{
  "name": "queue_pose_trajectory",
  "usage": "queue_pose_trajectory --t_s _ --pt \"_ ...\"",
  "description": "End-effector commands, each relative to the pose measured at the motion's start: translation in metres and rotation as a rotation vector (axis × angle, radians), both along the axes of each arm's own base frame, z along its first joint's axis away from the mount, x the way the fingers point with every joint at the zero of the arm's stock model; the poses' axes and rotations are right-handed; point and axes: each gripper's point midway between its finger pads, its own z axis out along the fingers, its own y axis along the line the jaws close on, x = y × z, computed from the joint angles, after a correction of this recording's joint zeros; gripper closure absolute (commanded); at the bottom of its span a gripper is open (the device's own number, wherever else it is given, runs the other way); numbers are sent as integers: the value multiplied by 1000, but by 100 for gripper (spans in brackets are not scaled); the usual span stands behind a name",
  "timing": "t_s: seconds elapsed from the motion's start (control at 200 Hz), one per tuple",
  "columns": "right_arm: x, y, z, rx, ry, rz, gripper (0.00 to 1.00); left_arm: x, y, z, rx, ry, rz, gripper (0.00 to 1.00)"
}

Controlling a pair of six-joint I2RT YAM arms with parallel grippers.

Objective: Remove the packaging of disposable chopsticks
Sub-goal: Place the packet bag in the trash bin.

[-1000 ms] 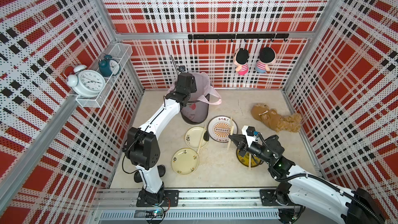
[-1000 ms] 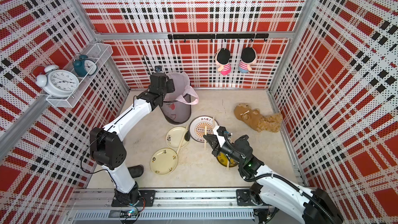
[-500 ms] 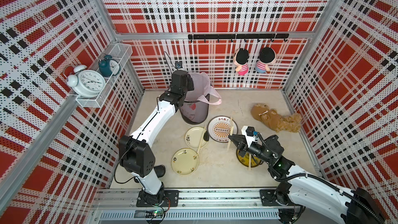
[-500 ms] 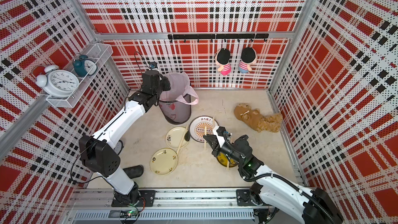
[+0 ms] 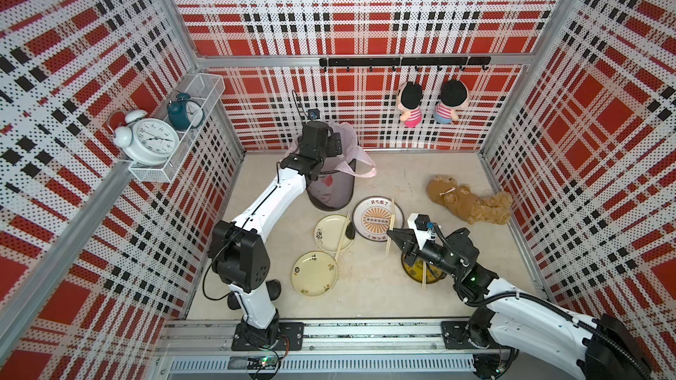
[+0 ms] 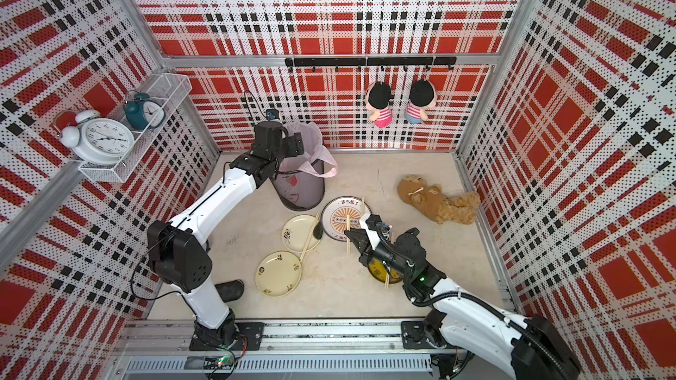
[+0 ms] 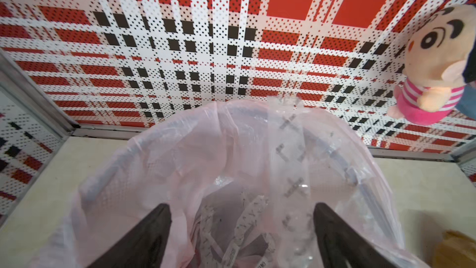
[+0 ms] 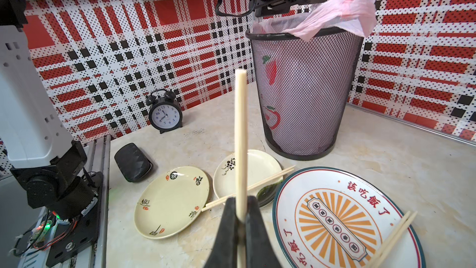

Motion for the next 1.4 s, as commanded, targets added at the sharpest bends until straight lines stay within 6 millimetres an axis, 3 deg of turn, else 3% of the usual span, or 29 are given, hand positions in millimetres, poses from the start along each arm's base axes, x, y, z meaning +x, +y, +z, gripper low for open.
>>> queue_pose_trajectory --t_s 0.0,0.155,0.251,0.391,0.661,0.762,0.977,1.152,1.393 --pt "3 0 13 15 -36 -5 100 -10 41 22 37 -22 151 11" --pt "3 0 12 15 -36 -4 100 -19 77 20 22 -15 212 14" --pt "3 1 13 15 -33 0 100 -17 89 15 5 -4 216 16" --pt "2 1 13 18 -34 3 100 -7 78 0 -10 34 153 18" --pt "2 1 13 16 -34 2 100 -1 77 -33 17 109 173 14" --pt "3 1 12 15 -30 2 100 -2 72 -25 23 88 169 14" --pt "4 2 11 16 -20 4 100 -22 61 16 14 -5 165 9" --pt "7 8 8 25 23 15 100 -56 66 33 -30 -83 181 0" --pt "3 30 1 44 90 64 100 -108 82 52 -106 -165 196 2"
